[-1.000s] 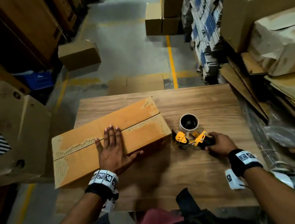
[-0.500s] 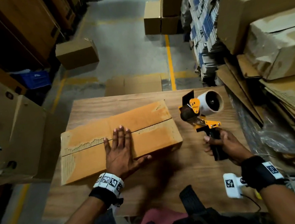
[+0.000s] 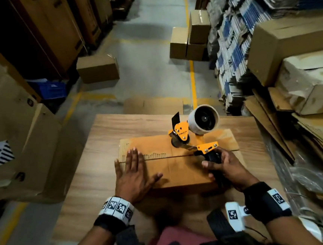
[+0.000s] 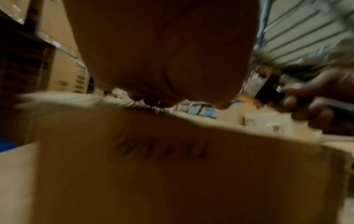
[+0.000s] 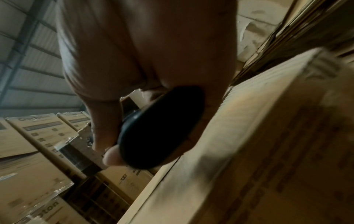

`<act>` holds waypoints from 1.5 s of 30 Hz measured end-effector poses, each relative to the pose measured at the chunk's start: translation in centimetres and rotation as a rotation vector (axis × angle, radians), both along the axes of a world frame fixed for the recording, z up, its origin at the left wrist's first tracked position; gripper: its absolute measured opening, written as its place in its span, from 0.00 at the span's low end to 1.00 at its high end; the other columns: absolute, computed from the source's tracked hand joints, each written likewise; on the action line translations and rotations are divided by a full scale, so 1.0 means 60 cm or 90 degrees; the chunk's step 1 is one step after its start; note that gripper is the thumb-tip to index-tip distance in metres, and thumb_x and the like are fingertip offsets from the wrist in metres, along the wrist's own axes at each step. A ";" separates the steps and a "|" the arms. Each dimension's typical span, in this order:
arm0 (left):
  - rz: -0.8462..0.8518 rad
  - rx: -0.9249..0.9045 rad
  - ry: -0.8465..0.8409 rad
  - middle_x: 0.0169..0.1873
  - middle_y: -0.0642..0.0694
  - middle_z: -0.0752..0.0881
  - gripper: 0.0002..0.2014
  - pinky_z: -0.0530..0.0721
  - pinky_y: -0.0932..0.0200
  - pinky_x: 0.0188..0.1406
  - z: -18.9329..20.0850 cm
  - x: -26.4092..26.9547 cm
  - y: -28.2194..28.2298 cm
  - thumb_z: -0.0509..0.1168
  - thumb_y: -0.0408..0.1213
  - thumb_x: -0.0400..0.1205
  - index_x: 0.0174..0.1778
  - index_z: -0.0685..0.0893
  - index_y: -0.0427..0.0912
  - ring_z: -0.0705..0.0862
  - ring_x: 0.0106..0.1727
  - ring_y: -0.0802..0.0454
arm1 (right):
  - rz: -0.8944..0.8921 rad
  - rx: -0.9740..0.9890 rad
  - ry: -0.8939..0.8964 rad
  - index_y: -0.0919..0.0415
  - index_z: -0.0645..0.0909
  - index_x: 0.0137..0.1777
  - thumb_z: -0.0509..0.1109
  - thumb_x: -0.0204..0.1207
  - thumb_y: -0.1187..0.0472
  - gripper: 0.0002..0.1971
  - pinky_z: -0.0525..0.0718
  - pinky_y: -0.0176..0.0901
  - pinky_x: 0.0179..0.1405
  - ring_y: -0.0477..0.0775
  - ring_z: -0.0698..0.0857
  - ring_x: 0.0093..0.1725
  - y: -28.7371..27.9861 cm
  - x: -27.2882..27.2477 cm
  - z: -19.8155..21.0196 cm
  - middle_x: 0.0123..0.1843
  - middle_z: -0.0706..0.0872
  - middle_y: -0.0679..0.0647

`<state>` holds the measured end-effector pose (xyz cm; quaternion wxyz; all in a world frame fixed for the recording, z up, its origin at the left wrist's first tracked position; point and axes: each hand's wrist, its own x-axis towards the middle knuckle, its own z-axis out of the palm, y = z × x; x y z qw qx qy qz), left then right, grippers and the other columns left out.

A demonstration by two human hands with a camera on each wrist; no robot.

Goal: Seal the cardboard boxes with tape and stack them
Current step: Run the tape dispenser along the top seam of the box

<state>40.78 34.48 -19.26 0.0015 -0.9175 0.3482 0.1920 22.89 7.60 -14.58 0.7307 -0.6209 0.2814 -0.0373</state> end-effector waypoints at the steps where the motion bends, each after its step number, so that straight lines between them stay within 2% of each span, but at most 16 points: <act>1: -0.003 -0.005 0.011 0.88 0.44 0.27 0.64 0.31 0.24 0.85 -0.002 0.003 0.010 0.16 0.85 0.67 0.91 0.34 0.42 0.29 0.90 0.44 | 0.006 -0.006 0.000 0.64 0.81 0.66 0.86 0.71 0.61 0.26 0.84 0.50 0.30 0.61 0.82 0.30 0.010 0.008 0.001 0.43 0.86 0.60; 3: -0.009 -0.008 0.045 0.87 0.45 0.25 0.65 0.30 0.23 0.84 -0.004 0.009 0.012 0.15 0.86 0.63 0.90 0.32 0.43 0.26 0.89 0.45 | 0.019 -0.017 0.009 0.62 0.82 0.66 0.87 0.69 0.59 0.27 0.85 0.49 0.30 0.61 0.83 0.30 0.031 0.025 0.008 0.43 0.87 0.59; 5: 0.043 -0.089 0.151 0.89 0.49 0.27 0.70 0.27 0.26 0.84 0.006 0.023 0.009 0.17 0.89 0.56 0.91 0.33 0.47 0.26 0.89 0.51 | 0.029 -0.013 0.009 0.61 0.83 0.66 0.88 0.68 0.58 0.27 0.85 0.48 0.29 0.61 0.83 0.31 0.050 0.039 0.019 0.44 0.87 0.60; 7: 0.152 -0.289 0.269 0.92 0.51 0.35 0.73 0.29 0.29 0.86 0.023 0.044 0.017 0.26 0.94 0.54 0.92 0.38 0.52 0.29 0.89 0.57 | 0.038 0.021 -0.006 0.63 0.83 0.64 0.85 0.71 0.59 0.24 0.84 0.47 0.28 0.61 0.83 0.30 0.068 0.051 0.032 0.44 0.87 0.63; 9: 0.234 -0.474 0.349 0.92 0.52 0.37 0.73 0.34 0.29 0.87 0.044 0.063 0.025 0.36 0.96 0.54 0.92 0.39 0.54 0.30 0.89 0.58 | 0.049 0.072 -0.019 0.64 0.81 0.61 0.79 0.74 0.56 0.20 0.84 0.46 0.28 0.60 0.83 0.29 0.087 0.061 0.045 0.44 0.86 0.66; 14: 0.259 -0.588 0.361 0.92 0.50 0.40 0.74 0.41 0.33 0.90 0.095 0.088 0.026 0.59 0.92 0.55 0.93 0.41 0.58 0.31 0.89 0.58 | 0.094 0.119 -0.024 0.70 0.78 0.66 0.73 0.78 0.54 0.23 0.82 0.44 0.28 0.60 0.81 0.29 0.128 0.084 0.063 0.43 0.84 0.70; 17: 0.283 -0.663 0.344 0.93 0.51 0.51 0.71 0.55 0.44 0.89 0.101 0.092 0.044 0.69 0.85 0.56 0.93 0.49 0.57 0.48 0.91 0.56 | 0.104 0.093 -0.023 0.68 0.79 0.65 0.73 0.77 0.55 0.21 0.82 0.45 0.28 0.61 0.82 0.29 0.140 0.099 0.072 0.44 0.85 0.70; 20: 0.309 -0.730 0.322 0.88 0.51 0.68 0.62 0.76 0.49 0.78 0.086 0.087 0.066 0.77 0.74 0.61 0.90 0.61 0.58 0.70 0.85 0.54 | 0.097 0.044 -0.022 0.65 0.82 0.63 0.73 0.77 0.55 0.19 0.82 0.47 0.31 0.61 0.82 0.30 0.141 0.113 0.076 0.43 0.87 0.69; 22: 0.365 -0.779 0.318 0.72 0.50 0.82 0.56 0.87 0.56 0.58 0.073 0.081 0.080 0.81 0.71 0.59 0.84 0.72 0.58 0.84 0.66 0.53 | 0.095 0.018 -0.018 0.66 0.82 0.64 0.75 0.76 0.54 0.20 0.82 0.48 0.32 0.62 0.82 0.31 0.145 0.120 0.078 0.43 0.87 0.69; 23: 0.389 -0.806 0.335 0.63 0.49 0.85 0.52 0.88 0.58 0.50 0.070 0.078 0.085 0.83 0.68 0.59 0.80 0.76 0.57 0.86 0.56 0.52 | 0.097 0.011 -0.017 0.66 0.81 0.64 0.75 0.77 0.54 0.21 0.82 0.48 0.32 0.62 0.82 0.31 0.147 0.123 0.080 0.43 0.88 0.69; 25: 0.408 -0.867 0.410 0.52 0.44 0.86 0.42 0.87 0.58 0.40 0.068 0.071 0.091 0.87 0.59 0.64 0.73 0.81 0.54 0.84 0.44 0.49 | 0.109 -0.004 -0.011 0.67 0.81 0.65 0.77 0.78 0.54 0.21 0.81 0.47 0.31 0.62 0.82 0.31 0.151 0.128 0.083 0.42 0.88 0.68; 29: 0.404 -0.908 0.527 0.46 0.41 0.86 0.27 0.84 0.58 0.34 0.069 0.057 0.103 0.80 0.44 0.74 0.68 0.81 0.46 0.83 0.39 0.50 | 0.133 -0.035 0.005 0.68 0.81 0.65 0.75 0.80 0.55 0.20 0.82 0.48 0.30 0.61 0.82 0.31 0.158 0.141 0.087 0.42 0.88 0.66; 32: 0.376 -0.909 0.582 0.48 0.42 0.87 0.25 0.85 0.58 0.35 0.071 0.055 0.114 0.78 0.41 0.77 0.70 0.81 0.46 0.84 0.39 0.51 | 0.131 -0.043 0.012 0.67 0.82 0.64 0.74 0.81 0.55 0.18 0.82 0.48 0.31 0.62 0.83 0.32 0.162 0.148 0.086 0.42 0.88 0.66; 34: 0.342 -0.903 0.610 0.47 0.43 0.87 0.23 0.83 0.57 0.34 0.076 0.053 0.120 0.77 0.38 0.78 0.68 0.82 0.41 0.83 0.38 0.50 | 0.131 -0.044 0.013 0.66 0.82 0.64 0.74 0.81 0.55 0.17 0.82 0.48 0.31 0.62 0.82 0.32 0.162 0.152 0.086 0.42 0.88 0.66; 39: 0.334 -0.840 0.641 0.54 0.34 0.92 0.15 0.85 0.53 0.39 0.082 0.058 0.128 0.77 0.38 0.79 0.59 0.87 0.35 0.92 0.42 0.41 | 0.122 -0.052 0.007 0.64 0.83 0.62 0.75 0.78 0.54 0.17 0.82 0.49 0.31 0.62 0.83 0.31 0.159 0.161 0.086 0.42 0.88 0.68; 45: 0.371 -0.807 0.704 0.53 0.33 0.93 0.15 0.91 0.52 0.36 0.084 0.067 0.129 0.76 0.34 0.81 0.63 0.88 0.36 0.92 0.38 0.40 | 0.124 -0.078 0.004 0.64 0.83 0.64 0.76 0.78 0.55 0.18 0.82 0.49 0.32 0.64 0.83 0.32 0.149 0.166 0.083 0.43 0.89 0.69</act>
